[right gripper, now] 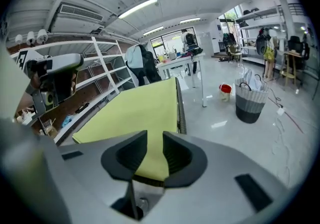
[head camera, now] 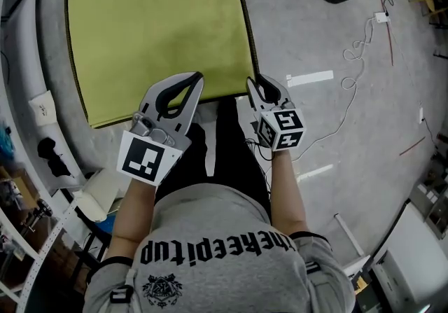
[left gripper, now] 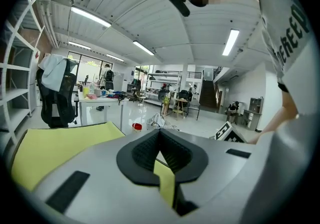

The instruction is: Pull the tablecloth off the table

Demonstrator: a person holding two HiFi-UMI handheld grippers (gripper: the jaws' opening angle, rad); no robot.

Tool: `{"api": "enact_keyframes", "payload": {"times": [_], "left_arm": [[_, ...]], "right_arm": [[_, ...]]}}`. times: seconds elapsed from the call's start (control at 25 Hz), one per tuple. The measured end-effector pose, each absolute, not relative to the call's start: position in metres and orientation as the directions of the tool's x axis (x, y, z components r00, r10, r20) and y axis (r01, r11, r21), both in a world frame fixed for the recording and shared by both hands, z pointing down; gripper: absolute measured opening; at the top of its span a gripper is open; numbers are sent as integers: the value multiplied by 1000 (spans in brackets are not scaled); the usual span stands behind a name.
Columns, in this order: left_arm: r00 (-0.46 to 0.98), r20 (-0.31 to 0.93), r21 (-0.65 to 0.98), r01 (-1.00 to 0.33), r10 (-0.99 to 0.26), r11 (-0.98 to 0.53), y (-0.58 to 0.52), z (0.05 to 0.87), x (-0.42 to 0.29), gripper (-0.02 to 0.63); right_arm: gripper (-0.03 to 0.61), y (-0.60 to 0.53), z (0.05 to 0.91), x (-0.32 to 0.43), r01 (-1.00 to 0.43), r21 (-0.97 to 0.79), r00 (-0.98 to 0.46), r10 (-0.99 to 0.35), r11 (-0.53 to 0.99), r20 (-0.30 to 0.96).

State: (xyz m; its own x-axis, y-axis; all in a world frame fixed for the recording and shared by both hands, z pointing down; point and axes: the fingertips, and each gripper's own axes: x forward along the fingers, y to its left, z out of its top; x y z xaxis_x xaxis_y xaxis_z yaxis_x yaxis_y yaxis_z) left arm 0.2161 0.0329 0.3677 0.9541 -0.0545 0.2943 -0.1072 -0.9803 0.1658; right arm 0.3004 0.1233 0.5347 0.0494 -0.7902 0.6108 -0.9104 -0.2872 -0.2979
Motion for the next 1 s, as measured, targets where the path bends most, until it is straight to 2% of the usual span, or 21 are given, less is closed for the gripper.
{"api": "enact_keyframes", "payload": {"times": [0.72,1.0], "left_arm": [[937,340,171,-150,-84,-974,29,388,215,14],[935,341,170,-162,-96,-972,26,390,212,14]], "right_arm": [[113,148,605,297,-882,-303,27,-679,-362,734],[70,140,611,296,-876,-293,38,-661,-383,749]]}}
